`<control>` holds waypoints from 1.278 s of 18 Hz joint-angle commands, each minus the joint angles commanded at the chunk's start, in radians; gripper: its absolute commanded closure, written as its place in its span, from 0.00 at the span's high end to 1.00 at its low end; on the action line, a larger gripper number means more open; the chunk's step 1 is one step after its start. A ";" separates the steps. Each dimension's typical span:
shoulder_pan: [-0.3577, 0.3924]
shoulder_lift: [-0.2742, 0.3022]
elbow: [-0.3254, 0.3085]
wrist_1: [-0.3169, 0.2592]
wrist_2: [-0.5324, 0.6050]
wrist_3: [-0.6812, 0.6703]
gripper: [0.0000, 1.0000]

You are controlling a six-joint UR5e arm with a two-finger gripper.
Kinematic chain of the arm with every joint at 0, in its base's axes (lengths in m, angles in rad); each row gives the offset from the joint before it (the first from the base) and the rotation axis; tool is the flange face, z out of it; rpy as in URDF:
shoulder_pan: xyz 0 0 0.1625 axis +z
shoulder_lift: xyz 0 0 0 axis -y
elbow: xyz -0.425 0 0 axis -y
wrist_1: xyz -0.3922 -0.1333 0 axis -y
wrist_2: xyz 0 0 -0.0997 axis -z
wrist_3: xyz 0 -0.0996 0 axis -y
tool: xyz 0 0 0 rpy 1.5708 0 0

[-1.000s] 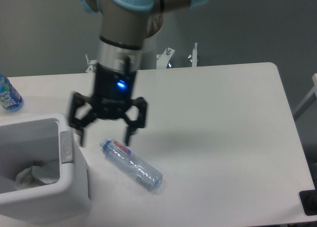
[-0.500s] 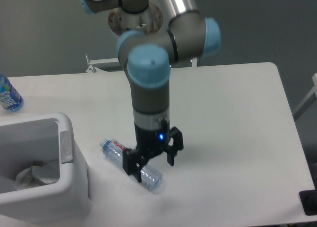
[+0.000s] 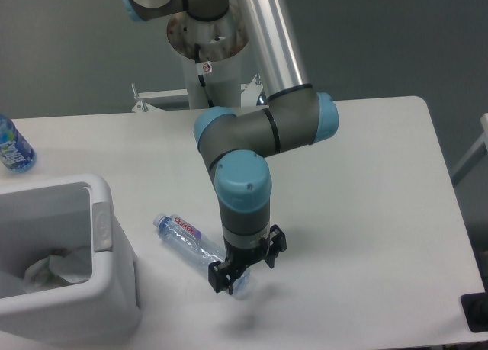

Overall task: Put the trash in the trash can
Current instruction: 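Lower the open gripper onto the clear water bottle's body, then close the gripper around the water bottle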

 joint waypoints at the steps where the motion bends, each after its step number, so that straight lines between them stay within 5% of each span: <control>1: -0.002 0.000 -0.002 -0.002 0.000 -0.003 1.00; 19: -0.032 -0.074 0.023 0.014 0.021 -0.052 1.00; 23: -0.040 -0.083 0.018 0.015 0.028 -0.061 0.82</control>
